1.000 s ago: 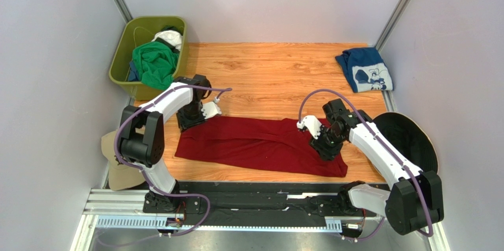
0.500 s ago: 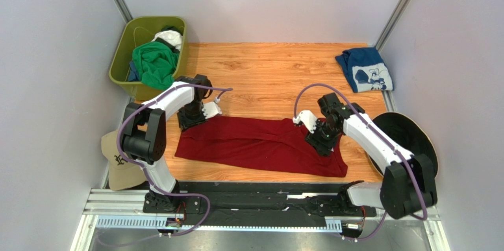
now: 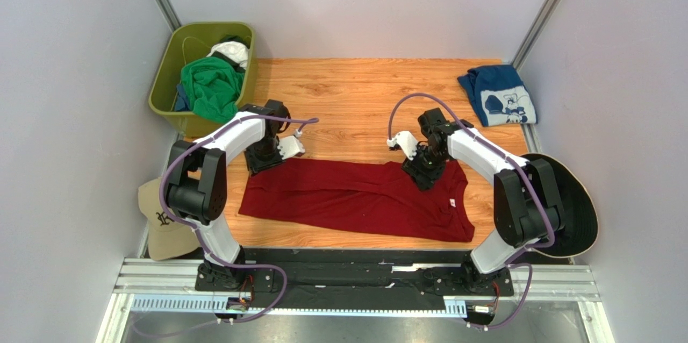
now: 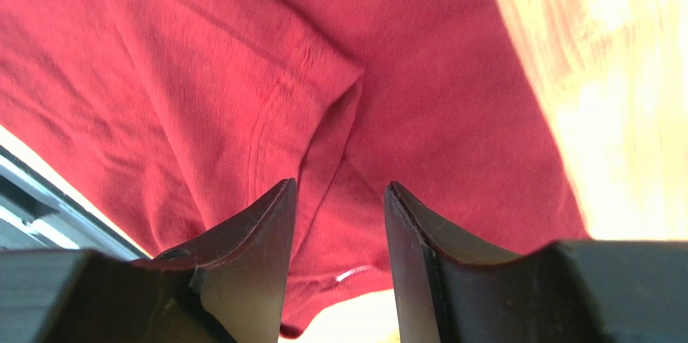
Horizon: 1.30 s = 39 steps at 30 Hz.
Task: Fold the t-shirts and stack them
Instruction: Fold the tshirt
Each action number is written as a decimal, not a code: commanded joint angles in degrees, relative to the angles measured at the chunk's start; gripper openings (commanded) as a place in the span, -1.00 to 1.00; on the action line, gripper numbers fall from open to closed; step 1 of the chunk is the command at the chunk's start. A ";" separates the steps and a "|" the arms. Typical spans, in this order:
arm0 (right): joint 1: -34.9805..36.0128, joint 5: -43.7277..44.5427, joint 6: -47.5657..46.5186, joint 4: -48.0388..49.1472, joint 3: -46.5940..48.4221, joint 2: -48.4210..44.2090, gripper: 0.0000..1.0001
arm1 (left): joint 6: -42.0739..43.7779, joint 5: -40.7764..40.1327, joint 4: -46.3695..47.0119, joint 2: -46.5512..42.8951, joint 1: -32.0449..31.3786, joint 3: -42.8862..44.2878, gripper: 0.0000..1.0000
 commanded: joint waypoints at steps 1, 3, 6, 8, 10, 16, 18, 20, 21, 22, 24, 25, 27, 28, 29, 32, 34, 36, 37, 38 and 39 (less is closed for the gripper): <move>0.37 -2.58 1.46 2.12 3.36 1.72 -0.04 | 1.54 -0.20 1.34 -1.76 -0.27 -0.67 -0.35; 0.72 -2.76 1.73 2.03 3.89 2.08 -0.04 | 1.72 -0.46 1.61 -1.68 -0.27 -0.94 -0.35; 1.77 -2.67 2.08 2.12 3.80 2.25 -0.05 | 1.72 -0.55 1.78 -1.41 -0.27 -0.94 -0.35; 2.30 -2.59 2.25 2.12 3.71 2.26 -0.06 | 1.63 -0.55 1.87 -1.15 -0.27 -1.03 -0.35; 2.83 -2.67 2.43 2.29 3.28 2.60 -0.06 | 1.63 -0.55 2.13 -0.98 -0.27 -1.11 -0.35; 4.06 -2.33 2.96 3.34 2.22 3.31 -0.10 | 1.63 -0.90 2.40 -0.71 -0.27 -1.46 -0.35; 4.06 -2.32 2.87 3.78 2.04 3.57 -0.11 | 1.63 -0.90 2.49 -0.80 -0.27 -1.64 -0.35; 4.06 -1.97 2.87 4.14 2.13 4.19 -0.12 | 1.54 -0.82 2.57 -0.71 -0.27 -1.73 -0.35; 4.07 -1.88 2.87 4.14 2.04 4.45 -0.13 | 1.63 -0.82 2.57 -0.71 -0.27 -1.82 -0.35; 3.98 -1.88 2.87 4.22 2.13 4.71 -0.13 | 1.63 -0.82 2.66 -0.62 -0.27 -1.99 -0.35; 3.98 -1.80 2.78 4.23 2.31 4.80 -0.13 | 1.72 -0.90 2.84 -0.54 -0.27 -2.26 -0.35; 3.98 -1.80 2.78 4.23 2.22 4.89 -0.14 | 1.81 -0.99 2.92 -0.53 -0.27 -2.43 -0.35; 4.07 -1.88 2.78 4.14 2.31 5.07 -0.18 | 1.81 -1.17 3.36 -0.53 -0.27 -2.70 -0.35; 4.15 -2.06 2.78 3.96 2.22 5.15 -0.27 | 1.81 -1.17 3.45 -0.45 -0.27 -2.87 -0.35; 4.15 -2.06 2.78 3.70 2.22 5.24 -0.34 | 1.81 -1.26 3.45 -0.45 -0.27 -2.87 -0.35; 4.85 -1.62 2.78 3.44 1.61 4.89 -0.63 | 1.54 -1.17 3.45 -0.27 -0.27 -2.96 -0.35; 5.21 -1.09 2.87 3.52 0.91 4.19 -0.80 | 1.63 -1.17 3.45 -0.27 -0.27 -2.96 -0.35; 5.65 -1.01 3.22 3.43 0.64 3.49 -0.89 | 1.54 -1.17 3.54 -0.10 -0.27 -3.05 -0.35; 5.91 -1.09 3.31 3.17 0.55 3.31 -0.96 | 1.54 -1.26 3.54 -0.01 -0.27 -3.05 -0.35; 6.35 -1.18 3.40 3.08 0.46 3.14 -0.99 | 1.46 -1.26 3.63 -0.01 -0.27 -3.13 -0.35; 6.52 -1.18 3.66 2.91 0.37 2.52 -1.00 | 1.46 -1.26 3.72 0.08 -0.27 -3.05 -0.35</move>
